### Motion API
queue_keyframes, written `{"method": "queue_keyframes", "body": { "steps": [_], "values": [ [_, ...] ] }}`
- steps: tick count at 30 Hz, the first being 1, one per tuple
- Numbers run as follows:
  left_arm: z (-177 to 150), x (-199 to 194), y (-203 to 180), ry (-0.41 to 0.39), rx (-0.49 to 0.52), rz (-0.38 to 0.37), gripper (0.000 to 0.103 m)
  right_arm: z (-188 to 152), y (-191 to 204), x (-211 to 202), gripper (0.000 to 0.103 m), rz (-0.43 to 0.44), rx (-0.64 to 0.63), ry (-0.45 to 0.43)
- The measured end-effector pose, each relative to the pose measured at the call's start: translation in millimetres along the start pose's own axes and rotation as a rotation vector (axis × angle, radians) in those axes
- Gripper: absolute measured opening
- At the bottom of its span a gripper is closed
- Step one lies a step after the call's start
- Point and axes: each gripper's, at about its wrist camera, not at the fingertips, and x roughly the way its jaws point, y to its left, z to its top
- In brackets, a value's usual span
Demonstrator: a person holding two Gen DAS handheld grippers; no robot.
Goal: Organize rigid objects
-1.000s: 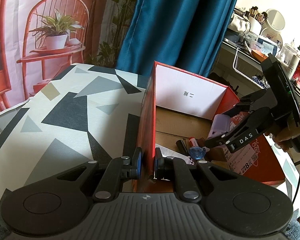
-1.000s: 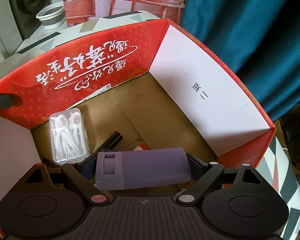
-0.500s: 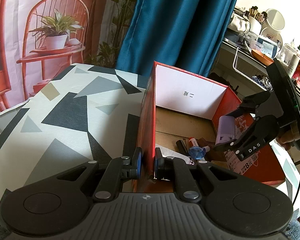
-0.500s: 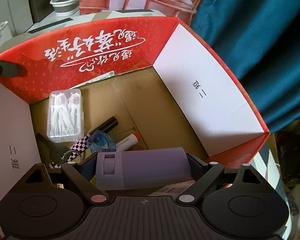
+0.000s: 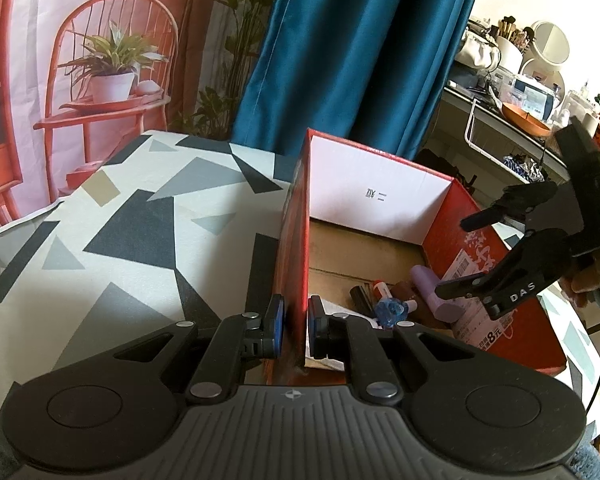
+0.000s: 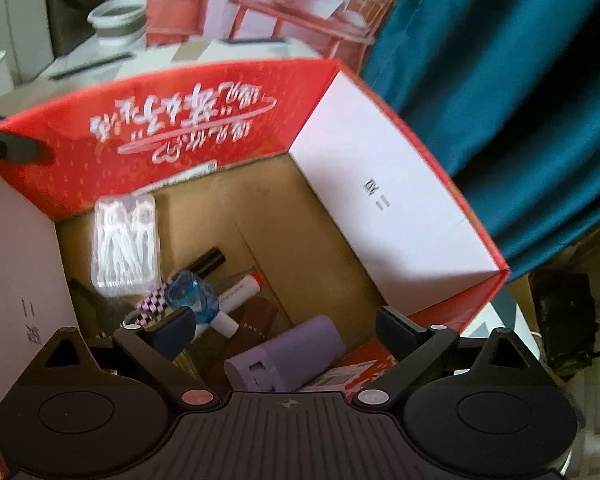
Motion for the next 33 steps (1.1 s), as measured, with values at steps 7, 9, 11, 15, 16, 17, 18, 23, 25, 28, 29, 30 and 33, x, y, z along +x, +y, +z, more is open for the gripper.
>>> {"method": "queue_keyframes", "body": {
  "steps": [7,9,11,15,16,17,18,23,25,28,29,30,33],
  "values": [
    [2.9,-2.3,-2.5,-0.010,0.011,0.000,0.013,-4.0,-5.1,-32.9,0.102,-0.011,0.166,-0.139],
    [3.1,-2.6,-2.1,-0.011,0.012,-0.001,0.013,-6.9,-9.1,-42.4,0.102,-0.011,0.233,-0.184],
    [3.4,-3.3,-2.7,-0.014,0.017,0.001,0.013,-10.8,-12.1,-51.0,0.103,-0.018,0.299,-0.227],
    [3.3,-3.6,-3.2,-0.012,0.024,0.003,0.013,-18.9,-15.3,-64.5,0.103,-0.051,0.415,-0.293],
    [3.2,-3.7,-3.2,-0.011,0.026,0.003,0.013,-21.1,-14.7,-67.4,0.103,-0.062,0.439,-0.303],
    [3.6,-3.8,-3.4,-0.010,0.028,0.004,0.013,-22.8,-14.0,-69.7,0.103,-0.064,0.460,-0.311],
    [3.9,-3.8,-3.5,-0.010,0.030,0.004,0.013,-24.8,-13.1,-72.1,0.103,-0.061,0.482,-0.319],
    [6.2,-4.1,-4.1,-0.006,0.035,0.007,0.013,-30.1,-6.1,-82.7,0.103,-0.068,0.564,-0.344],
    [8.0,-5.9,-5.3,-0.009,0.042,0.007,0.013,-32.1,-3.9,-89.1,0.103,-0.073,0.597,-0.356],
    [12.9,-11.8,-5.9,-0.021,0.040,0.002,0.013,-35.3,-2.9,-100.9,0.103,-0.074,0.648,-0.382],
    [15.1,-14.5,-6.9,-0.027,0.040,0.002,0.013,-36.4,-2.7,-105.3,0.103,-0.072,0.663,-0.393],
    [17.8,-17.9,-8.0,-0.036,0.041,0.001,0.013,-37.3,-2.3,-110.0,0.103,-0.069,0.678,-0.402],
    [29.8,-33.4,-12.0,-0.065,0.041,-0.016,0.013,-40.5,1.5,-128.9,0.103,-0.090,0.720,-0.434]
  ]
}}
